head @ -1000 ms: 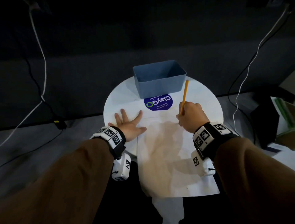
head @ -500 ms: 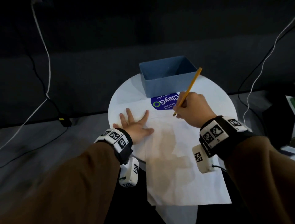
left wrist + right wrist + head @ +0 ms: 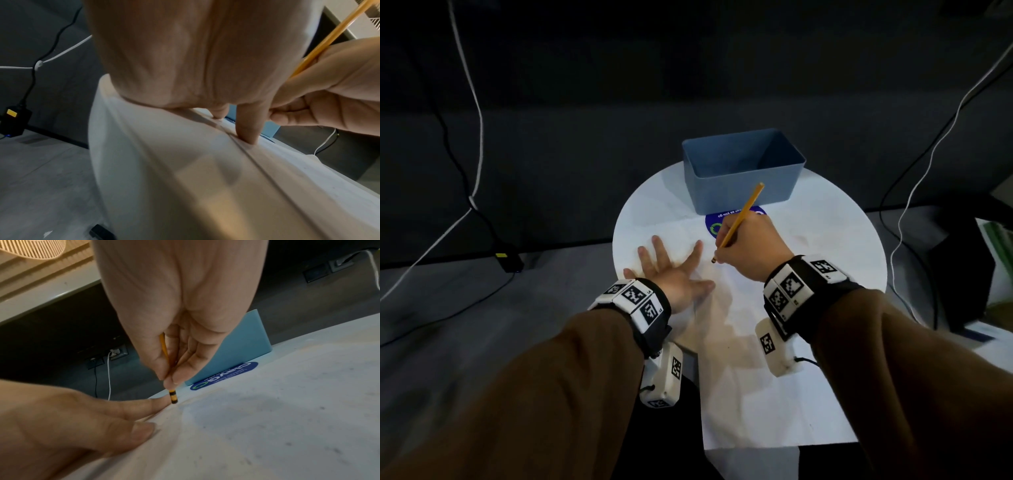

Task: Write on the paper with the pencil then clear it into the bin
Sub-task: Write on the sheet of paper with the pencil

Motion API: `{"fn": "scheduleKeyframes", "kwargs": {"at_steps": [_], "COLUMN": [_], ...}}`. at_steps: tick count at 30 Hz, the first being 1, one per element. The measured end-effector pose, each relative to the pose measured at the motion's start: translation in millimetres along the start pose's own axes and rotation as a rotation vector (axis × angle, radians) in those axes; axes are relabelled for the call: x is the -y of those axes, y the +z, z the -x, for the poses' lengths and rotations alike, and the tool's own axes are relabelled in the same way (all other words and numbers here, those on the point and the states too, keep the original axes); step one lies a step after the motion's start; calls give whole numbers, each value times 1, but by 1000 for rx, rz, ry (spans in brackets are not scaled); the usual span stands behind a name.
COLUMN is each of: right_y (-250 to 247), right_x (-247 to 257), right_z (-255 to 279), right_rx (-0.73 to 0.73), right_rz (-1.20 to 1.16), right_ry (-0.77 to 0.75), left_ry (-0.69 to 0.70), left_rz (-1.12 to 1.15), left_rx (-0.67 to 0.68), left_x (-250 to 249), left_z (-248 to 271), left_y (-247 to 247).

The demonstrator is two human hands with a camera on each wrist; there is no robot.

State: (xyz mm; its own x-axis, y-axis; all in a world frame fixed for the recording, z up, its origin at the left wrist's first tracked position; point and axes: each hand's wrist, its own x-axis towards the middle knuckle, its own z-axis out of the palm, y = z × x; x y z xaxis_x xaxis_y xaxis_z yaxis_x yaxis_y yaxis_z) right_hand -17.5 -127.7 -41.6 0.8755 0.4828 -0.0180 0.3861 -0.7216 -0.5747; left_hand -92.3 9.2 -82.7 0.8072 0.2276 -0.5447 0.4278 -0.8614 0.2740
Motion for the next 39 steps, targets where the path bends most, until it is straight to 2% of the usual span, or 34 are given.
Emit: {"fn": "scheduleKeyframes", "kwargs": {"at_steps": [10,13,16,23,36,39], "right_y": [14,12,10,9,11,7], "right_x": [10,10,9,5,7,4], "right_z": [-12,-16,-18,-21,-12,-17], "right_rx": [33,29,19,2,31,3], "right_rz": [144,185,162,168,140,134], "right_ry": [-34,0,45,45,-23,25], "left_ry": [-16,-9,-10,-22,-15,-16], "left_rz": [-21,-24,-13,-11,-2,-3], "left_rx": [-4,6,15,12,5,7], "left_x": [-4,-5,-3,-5,-4,-3], "left_z": [1,1,1,1,-3,-2], "left_y": [0,-1,-2,-3,-1,-2]}}
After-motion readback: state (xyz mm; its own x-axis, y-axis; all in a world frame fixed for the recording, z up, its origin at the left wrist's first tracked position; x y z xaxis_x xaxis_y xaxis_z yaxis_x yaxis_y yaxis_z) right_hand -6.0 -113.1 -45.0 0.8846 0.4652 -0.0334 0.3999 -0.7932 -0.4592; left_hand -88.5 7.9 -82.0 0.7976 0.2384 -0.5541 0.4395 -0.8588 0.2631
